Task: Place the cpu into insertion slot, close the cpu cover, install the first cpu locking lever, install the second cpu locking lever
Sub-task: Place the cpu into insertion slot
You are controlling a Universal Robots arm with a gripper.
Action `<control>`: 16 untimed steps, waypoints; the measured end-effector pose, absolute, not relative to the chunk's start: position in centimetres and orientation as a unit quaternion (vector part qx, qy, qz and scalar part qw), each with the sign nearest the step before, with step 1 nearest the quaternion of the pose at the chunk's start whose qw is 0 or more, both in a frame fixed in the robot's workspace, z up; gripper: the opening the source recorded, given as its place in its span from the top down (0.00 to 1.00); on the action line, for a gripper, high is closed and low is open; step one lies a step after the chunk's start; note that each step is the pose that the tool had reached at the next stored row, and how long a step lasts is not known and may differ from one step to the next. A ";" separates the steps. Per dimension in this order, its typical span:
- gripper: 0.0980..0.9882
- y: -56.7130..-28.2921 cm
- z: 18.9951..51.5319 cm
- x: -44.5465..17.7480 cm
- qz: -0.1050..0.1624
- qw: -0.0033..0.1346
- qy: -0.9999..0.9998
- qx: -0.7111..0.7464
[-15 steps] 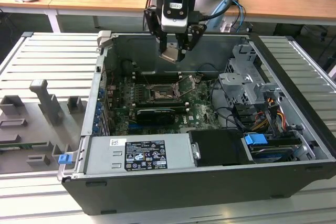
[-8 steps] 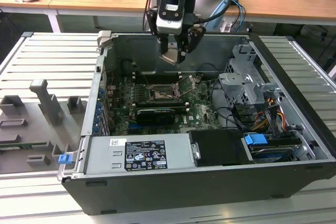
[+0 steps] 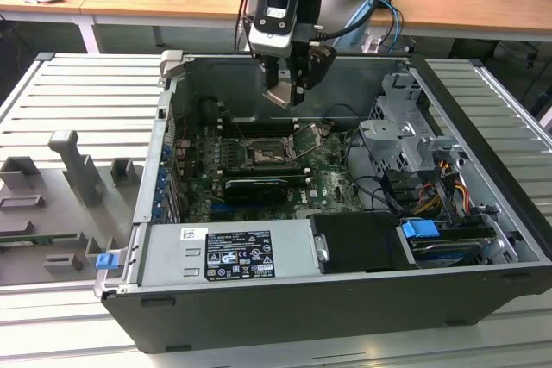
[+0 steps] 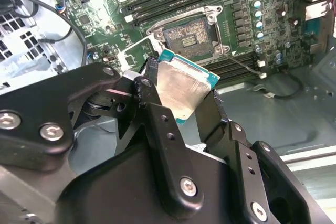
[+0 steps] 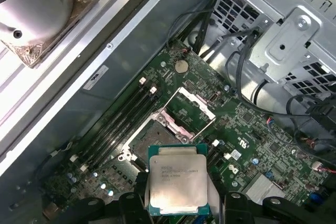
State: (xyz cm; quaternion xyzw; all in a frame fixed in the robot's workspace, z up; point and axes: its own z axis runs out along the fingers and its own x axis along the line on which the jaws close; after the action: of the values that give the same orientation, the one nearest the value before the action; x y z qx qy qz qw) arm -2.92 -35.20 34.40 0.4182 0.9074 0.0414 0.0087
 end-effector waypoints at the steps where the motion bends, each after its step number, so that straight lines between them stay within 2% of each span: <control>1: 0.52 -35.2 34.4 -2.9 0.041 0.009 0.906 0.422; 16: 0.52 -35.2 33.8 -2.9 0.041 0.009 0.904 0.426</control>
State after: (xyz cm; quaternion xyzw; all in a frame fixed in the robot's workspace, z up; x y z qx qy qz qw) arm -2.92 -35.19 33.85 0.4256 0.9039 0.0411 0.0091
